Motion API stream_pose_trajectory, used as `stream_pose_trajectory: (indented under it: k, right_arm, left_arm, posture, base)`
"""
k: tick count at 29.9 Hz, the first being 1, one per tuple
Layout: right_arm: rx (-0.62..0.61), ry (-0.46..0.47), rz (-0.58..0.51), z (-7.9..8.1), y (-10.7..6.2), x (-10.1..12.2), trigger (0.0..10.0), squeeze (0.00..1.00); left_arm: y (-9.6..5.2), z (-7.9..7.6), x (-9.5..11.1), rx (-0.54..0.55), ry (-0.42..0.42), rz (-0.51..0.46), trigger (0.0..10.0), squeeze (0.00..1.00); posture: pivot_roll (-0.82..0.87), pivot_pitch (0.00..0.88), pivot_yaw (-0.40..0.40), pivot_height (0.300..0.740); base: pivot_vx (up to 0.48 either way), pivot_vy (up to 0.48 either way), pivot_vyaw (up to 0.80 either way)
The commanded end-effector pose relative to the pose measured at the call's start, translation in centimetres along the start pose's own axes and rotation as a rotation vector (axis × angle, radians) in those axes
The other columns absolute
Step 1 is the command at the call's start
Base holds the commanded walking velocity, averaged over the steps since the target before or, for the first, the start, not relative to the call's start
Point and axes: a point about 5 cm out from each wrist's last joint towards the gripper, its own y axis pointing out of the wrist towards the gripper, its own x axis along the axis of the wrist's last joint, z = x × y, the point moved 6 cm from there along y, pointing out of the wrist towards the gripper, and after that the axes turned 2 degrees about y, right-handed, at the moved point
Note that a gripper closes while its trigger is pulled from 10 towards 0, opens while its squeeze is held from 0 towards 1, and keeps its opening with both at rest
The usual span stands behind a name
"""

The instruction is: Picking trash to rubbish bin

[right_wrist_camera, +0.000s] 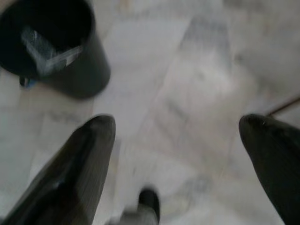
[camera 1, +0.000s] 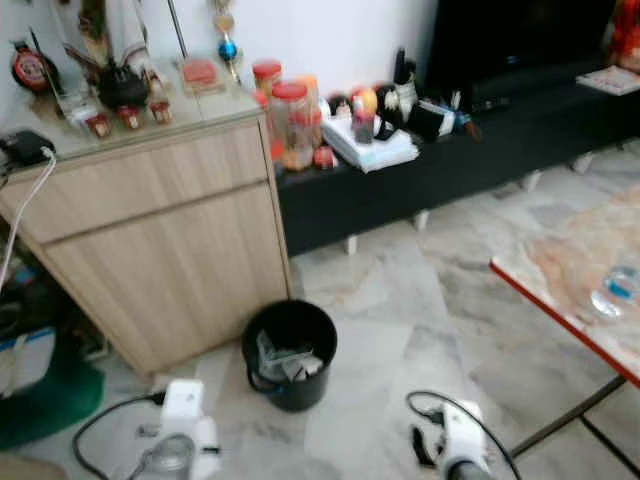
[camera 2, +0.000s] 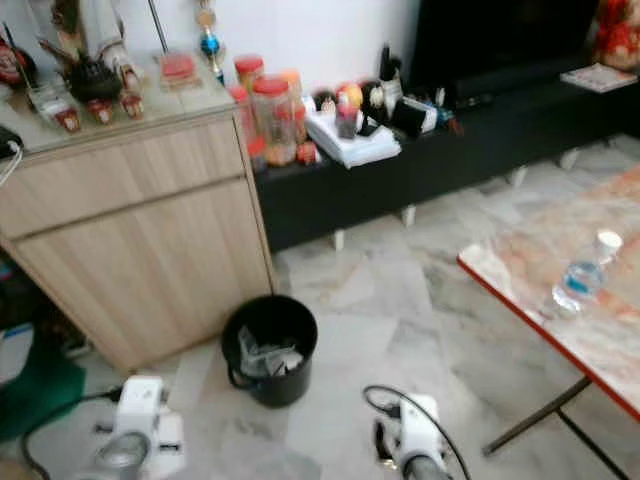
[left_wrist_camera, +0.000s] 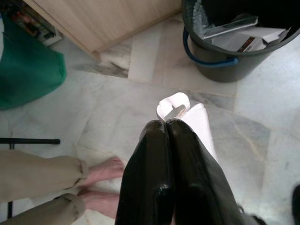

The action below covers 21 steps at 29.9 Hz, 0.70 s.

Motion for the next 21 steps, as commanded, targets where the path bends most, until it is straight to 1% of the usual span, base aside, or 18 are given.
stream_pose_trajectory:
  k: [1,5,6,8,21]
  right_arm:
    - [0.05,0.001,-0.018,1.89,0.18,0.58,10.0,0.0]
    - [0.055,-0.009,-0.02,2.05,0.17,0.58,10.0,0.0]
    - [0.047,0.01,-0.017,1.96,0.17,0.5,10.0,0.0]
    - [0.044,0.02,-0.018,1.92,0.17,0.49,10.0,0.0]
    - [0.035,0.036,-0.016,1.76,0.16,0.44,10.0,0.0]
  left_arm:
    - [-0.02,1.59,-0.43,0.033,0.027,0.013,10.0,0.0]
    - [-0.01,1.59,-0.38,0.033,0.031,0.011,10.0,0.0]
    - [0.0,1.6,-0.35,0.033,0.032,0.011,10.0,0.0]
    - [0.0,1.62,-0.32,0.034,0.032,0.01,10.0,0.0]
    - [-0.04,1.9,-0.55,0.043,0.025,0.016,10.0,0.0]
  posture:
    - [-0.05,0.0,0.022,0.74]
    - [-0.05,0.0,0.022,0.74]
    - [-0.05,0.0,0.022,0.74]
    - [-0.05,0.0,0.023,0.74]
    - [-0.05,0.0,0.021,0.74]
  base:
    - [0.334,0.0,0.69]
    - [0.346,0.0,0.77]
    - [0.352,0.0,0.0]
    - [0.351,0.0,0.0]
    - [0.349,0.0,0.0]
